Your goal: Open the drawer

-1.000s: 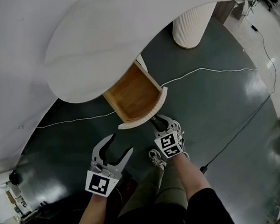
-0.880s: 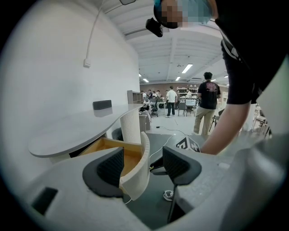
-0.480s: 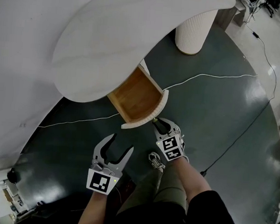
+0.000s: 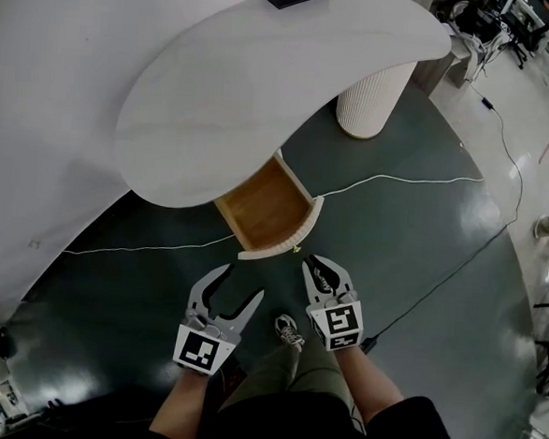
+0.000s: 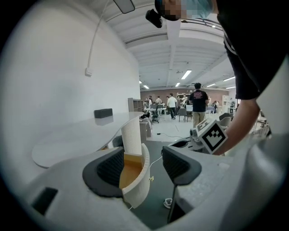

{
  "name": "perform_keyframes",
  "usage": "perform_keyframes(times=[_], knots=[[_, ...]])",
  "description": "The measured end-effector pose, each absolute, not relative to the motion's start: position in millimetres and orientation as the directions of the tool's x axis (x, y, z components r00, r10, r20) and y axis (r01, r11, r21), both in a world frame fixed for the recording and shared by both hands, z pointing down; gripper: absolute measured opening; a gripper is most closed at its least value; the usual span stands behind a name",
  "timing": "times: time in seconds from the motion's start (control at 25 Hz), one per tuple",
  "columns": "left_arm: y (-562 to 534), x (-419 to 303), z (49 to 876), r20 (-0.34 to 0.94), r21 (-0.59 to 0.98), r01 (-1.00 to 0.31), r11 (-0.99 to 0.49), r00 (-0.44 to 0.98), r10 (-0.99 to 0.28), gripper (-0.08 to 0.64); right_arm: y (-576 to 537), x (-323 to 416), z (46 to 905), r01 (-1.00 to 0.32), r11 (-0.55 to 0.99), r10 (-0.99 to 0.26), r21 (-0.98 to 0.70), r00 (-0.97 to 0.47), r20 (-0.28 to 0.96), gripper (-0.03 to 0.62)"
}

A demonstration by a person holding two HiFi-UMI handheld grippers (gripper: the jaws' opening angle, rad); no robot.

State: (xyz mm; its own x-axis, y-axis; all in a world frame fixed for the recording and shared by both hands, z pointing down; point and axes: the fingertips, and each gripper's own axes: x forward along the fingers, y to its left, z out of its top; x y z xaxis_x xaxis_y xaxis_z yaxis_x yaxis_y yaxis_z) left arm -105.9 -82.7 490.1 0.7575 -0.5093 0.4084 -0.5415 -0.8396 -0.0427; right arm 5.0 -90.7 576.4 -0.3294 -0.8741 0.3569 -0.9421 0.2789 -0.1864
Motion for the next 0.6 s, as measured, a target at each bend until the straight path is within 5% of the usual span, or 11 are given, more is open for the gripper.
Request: perform_keyframes(times=[0.6], knots=[[-85.5, -124.6, 391.3, 0.22, -0.019, -0.621, -0.784, 0.762, -0.609, 0.249, -89.9, 35.9, 396.9, -0.968, 0.232, -0.959, -0.097, -0.244, 0.146, 0.005]])
